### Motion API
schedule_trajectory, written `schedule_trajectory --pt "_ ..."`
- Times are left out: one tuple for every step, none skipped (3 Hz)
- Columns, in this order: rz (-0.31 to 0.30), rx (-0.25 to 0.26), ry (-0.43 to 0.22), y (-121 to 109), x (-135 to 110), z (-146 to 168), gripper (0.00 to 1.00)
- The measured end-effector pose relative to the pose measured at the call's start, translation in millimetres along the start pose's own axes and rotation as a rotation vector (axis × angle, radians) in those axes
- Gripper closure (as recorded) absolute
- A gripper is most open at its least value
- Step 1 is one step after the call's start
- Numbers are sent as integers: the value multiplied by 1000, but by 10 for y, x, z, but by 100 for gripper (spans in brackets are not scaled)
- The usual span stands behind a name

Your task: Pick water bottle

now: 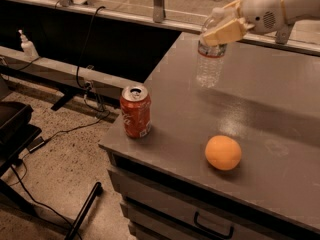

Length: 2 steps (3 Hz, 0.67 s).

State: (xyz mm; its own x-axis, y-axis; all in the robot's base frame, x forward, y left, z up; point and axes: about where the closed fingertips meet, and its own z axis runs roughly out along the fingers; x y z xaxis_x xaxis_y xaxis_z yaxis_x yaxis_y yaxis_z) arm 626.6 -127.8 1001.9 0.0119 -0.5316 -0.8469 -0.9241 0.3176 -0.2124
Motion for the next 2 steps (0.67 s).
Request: schedule_trajectory --pt "-36 38 -26 -26 -224 -370 100" --pt "-42 44 -31 -35 -263 -414 100"
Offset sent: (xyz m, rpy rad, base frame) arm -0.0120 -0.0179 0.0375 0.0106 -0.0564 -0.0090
